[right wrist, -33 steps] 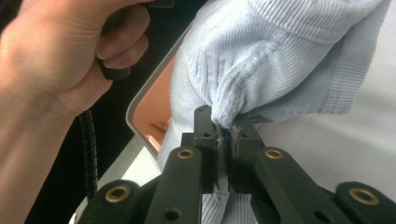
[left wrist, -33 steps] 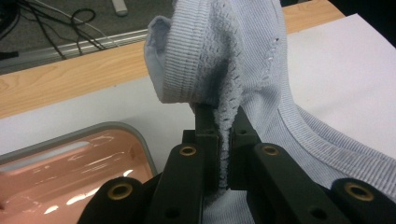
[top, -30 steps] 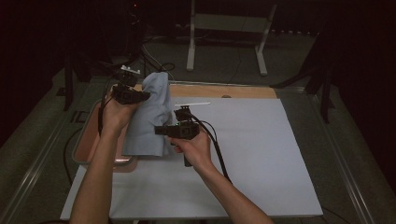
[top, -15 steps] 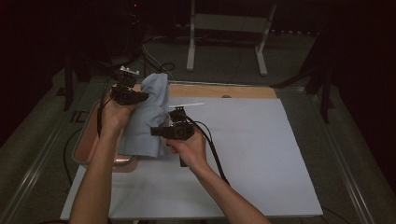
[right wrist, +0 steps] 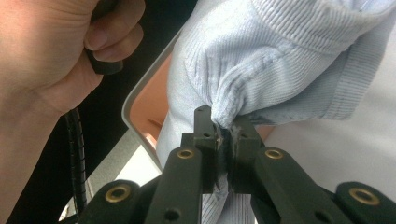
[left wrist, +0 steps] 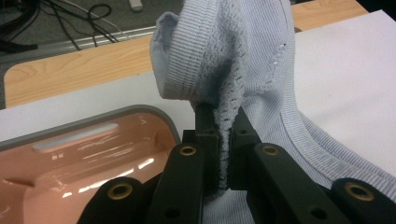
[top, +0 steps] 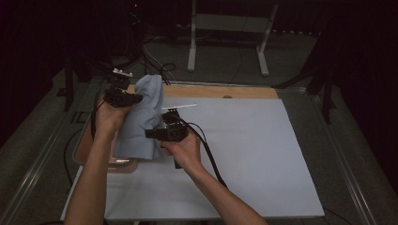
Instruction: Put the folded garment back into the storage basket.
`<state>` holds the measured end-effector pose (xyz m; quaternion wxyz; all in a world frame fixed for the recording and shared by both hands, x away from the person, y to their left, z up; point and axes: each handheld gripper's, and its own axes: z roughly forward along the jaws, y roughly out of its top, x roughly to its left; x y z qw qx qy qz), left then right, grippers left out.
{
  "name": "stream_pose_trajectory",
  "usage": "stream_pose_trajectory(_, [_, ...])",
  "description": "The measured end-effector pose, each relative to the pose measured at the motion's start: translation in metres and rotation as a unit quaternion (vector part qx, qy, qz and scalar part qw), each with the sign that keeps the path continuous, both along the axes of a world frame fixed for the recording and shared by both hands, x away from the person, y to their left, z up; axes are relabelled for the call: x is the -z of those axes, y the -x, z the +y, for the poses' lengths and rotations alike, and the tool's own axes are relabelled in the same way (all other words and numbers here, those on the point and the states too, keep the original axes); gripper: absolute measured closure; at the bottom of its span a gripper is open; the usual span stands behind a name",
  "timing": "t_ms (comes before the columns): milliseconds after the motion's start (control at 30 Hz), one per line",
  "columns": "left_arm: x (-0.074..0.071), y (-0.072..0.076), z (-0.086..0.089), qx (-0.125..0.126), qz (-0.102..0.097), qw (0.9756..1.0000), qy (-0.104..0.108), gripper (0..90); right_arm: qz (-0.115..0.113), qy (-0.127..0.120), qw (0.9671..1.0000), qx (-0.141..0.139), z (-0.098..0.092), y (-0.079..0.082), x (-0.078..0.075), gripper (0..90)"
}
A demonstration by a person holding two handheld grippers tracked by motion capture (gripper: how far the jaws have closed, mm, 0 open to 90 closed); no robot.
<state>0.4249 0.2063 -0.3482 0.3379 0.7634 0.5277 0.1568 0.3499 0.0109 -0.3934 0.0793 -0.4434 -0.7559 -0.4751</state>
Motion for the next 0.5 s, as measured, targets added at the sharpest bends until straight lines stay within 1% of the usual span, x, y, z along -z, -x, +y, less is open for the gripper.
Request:
stream_pose_trajectory(67, [0.000,0.001,0.003,-0.003,-0.002,1.0000,0.001,87.1,-0.004,0.000,1.0000,-0.002,0.002,0.000,0.000,84.6])
stream_pose_trajectory(500, [-0.002,0.004,0.016,-0.015,-0.004,0.9999,-0.002,87.1,0.000,-0.005,1.0000,-0.006,0.013,-0.001,0.002,84.6])
